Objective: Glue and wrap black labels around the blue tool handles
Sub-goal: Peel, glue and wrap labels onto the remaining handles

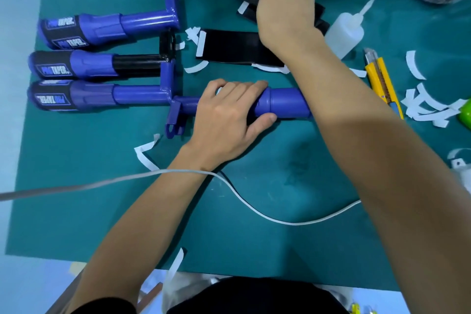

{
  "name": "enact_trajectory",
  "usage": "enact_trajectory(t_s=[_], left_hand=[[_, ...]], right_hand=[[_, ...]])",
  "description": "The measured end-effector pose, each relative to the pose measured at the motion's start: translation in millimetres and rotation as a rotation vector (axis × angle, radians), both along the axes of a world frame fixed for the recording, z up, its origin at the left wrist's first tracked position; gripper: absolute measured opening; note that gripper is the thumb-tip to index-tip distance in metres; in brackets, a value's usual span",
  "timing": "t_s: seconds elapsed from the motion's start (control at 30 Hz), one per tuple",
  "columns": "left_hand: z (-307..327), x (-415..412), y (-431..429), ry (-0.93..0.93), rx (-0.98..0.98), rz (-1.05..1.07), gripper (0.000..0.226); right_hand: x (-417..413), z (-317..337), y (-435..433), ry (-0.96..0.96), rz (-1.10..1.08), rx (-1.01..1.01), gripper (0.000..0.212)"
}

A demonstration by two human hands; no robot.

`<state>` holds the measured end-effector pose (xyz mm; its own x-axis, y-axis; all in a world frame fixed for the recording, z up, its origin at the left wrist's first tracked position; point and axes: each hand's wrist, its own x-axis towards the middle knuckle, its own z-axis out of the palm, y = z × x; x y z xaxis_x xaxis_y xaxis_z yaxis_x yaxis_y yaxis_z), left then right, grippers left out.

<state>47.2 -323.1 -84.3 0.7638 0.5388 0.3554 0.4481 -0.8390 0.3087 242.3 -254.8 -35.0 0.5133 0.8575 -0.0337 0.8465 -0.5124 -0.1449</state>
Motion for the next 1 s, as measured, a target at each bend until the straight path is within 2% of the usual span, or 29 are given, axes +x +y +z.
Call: enact_trajectory(t_s=[0.17,0.23,0.3,0.37,0.4,0.47,0.53,0.63,0.7,0.77,0.8,0.9,0.93,1.0], left_hand=[[2.1,-1.1,-0.4,-0.016,-0.035,-0.011,0.049],[2.8,-1.7,-2.1,-0.035,-0.053,-0.012,0.049],[3.4,-3.3,-2.6,-0.056,-0.067,-0.007,0.048],[3.8,-5.3,-3.4,-0.08,-0.077,0.001,0.047],[3.5,-5.8,-4.0,-0.102,-0.101,0.008,0.047],[3.2,-6.4,-6.8,-0.177,-0.188,0.043,0.046],[3.3,-7.2,-9.7,-0.287,-0.341,0.055,0.046],[4.8,-9.7,-13.5,-0.492,-0.699,-0.048,0.048],[6.9,-9.0,-15.1,-0.573,-0.867,-0.071,0.033],[12.0,-9.8,-14.8,-0.59,-0.898,-0.022,0.012],[14.2,-10.7,-14.5,-0.588,-0.89,0.01,0.01],[21.1,-13.8,-13.6,-0.589,-0.947,-0.006,0.013],[23.1,-15.2,-13.4,-0.573,-0.986,-0.053,0.013],[27.2,-16.7,-14.2,-0.509,-1.069,-0.156,0.018]], right_hand=[[-4.8,11.0,-4.8,0.017,-0.071,0.101,0.037],[-10.5,25.4,-17.4,-0.002,-0.081,0.241,0.027],[-16.8,38.5,-42.8,0.066,-0.053,0.481,0.02],[-23.5,45.3,-81.8,0.326,-0.025,0.703,0.024],[-25.7,46.0,-104.4,0.513,-0.021,0.735,0.025],[-29.6,40.5,-148.4,0.929,-0.034,0.686,0.033],[-31.4,25.8,-181.2,1.148,-0.114,0.601,0.041],[-34.4,5.4,-203.7,1.126,-0.212,0.568,0.046],[-36.4,0.3,-207.6,1.077,-0.214,0.572,0.044],[-39.3,-0.3,-208.8,1.019,-0.211,0.562,0.041],[-41.8,0.3,-208.8,0.974,-0.208,0.57,0.038],[-48.0,0.8,-210.6,0.84,-0.161,0.662,0.022],[-49.6,1.3,-211.8,0.83,-0.131,0.693,0.022],[-51.9,0.8,-213.7,0.931,-0.059,0.727,0.02]])
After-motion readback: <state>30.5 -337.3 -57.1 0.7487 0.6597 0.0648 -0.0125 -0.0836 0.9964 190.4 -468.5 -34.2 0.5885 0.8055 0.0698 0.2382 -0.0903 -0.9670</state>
